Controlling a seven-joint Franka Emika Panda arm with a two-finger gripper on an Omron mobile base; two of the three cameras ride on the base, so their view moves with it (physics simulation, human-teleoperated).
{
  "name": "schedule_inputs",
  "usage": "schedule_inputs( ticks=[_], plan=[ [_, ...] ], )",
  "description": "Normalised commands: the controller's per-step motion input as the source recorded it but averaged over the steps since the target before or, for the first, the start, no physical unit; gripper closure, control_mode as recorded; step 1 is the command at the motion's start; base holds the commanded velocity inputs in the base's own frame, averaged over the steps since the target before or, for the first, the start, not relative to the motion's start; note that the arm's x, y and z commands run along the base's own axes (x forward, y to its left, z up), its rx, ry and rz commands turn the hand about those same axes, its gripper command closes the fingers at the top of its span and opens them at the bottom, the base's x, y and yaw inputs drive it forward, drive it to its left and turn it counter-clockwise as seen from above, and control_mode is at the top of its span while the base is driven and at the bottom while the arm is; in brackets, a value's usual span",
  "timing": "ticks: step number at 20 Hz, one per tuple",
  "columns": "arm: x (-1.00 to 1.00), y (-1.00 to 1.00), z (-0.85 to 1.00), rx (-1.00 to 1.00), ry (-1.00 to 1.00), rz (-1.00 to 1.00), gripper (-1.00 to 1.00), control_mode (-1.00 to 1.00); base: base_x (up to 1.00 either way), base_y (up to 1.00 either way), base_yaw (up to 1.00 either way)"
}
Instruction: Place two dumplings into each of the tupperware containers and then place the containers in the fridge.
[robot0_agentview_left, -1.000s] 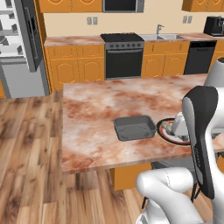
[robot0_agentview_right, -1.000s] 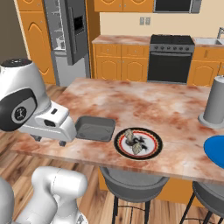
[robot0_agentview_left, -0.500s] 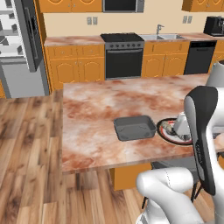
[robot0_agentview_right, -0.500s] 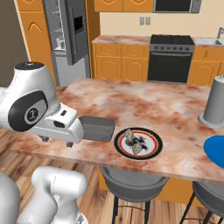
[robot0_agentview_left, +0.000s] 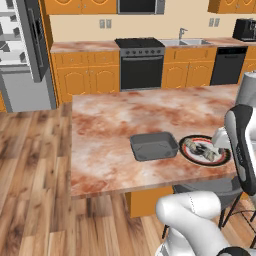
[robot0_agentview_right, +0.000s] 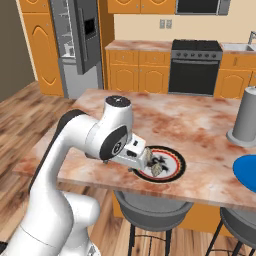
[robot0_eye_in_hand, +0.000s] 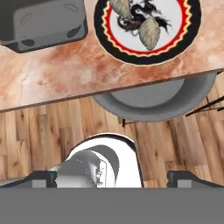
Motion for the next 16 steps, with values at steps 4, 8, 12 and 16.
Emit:
schedule_inputs(
  ticks=[4,8,12,16],
  plan=[
    [1.0,-0.55,-0.81,0.0,0.0,0.0,-1.0,-1.0,0.0,0.0,0.0],
    [0.86,-0.59,-0.58,0.0,0.04,0.0,-1.0,-1.0,0.0,0.0,0.0],
    [0.87,-0.3,-0.54,0.0,0.03,-0.01,-1.0,-1.0,0.0,0.0,0.0],
    [0.55,-0.01,-0.44,0.0,0.01,0.0,-1.0,-1.0,0.0,0.0,0.0]
  ],
)
